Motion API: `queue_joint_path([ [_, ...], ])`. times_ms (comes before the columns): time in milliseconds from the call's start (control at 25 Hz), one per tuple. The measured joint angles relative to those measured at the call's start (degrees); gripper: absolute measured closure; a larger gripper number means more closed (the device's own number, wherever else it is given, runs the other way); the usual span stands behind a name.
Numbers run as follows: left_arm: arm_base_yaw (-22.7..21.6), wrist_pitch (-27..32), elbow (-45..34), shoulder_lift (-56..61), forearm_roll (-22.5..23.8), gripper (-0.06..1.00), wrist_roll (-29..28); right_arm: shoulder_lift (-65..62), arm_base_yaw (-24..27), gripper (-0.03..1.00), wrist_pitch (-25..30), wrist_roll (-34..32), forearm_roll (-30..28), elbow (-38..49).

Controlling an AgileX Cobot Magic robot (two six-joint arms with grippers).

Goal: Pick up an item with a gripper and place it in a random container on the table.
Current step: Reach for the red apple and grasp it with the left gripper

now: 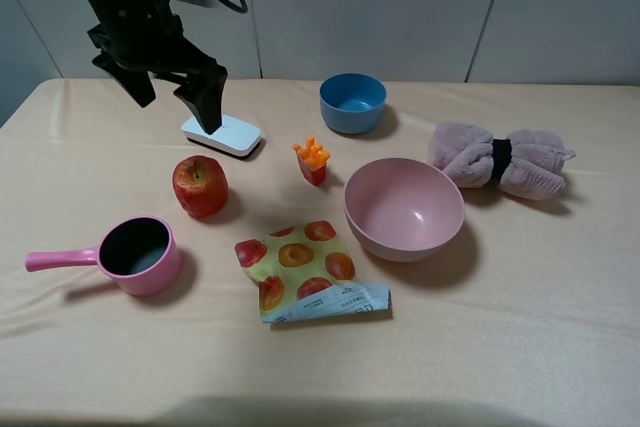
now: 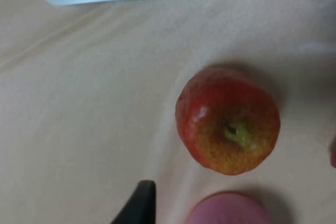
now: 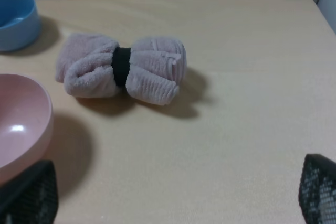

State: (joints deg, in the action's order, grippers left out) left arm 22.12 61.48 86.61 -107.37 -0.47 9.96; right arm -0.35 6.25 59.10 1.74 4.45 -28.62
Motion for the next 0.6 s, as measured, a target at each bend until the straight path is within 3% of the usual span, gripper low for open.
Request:
queue_joint_path([
  [600,1.0,1.5,0.5,-5.7,0.8,-0.05,-0.6,0.0,0.0,0.27,0.0,0.0,0.0,0.0],
])
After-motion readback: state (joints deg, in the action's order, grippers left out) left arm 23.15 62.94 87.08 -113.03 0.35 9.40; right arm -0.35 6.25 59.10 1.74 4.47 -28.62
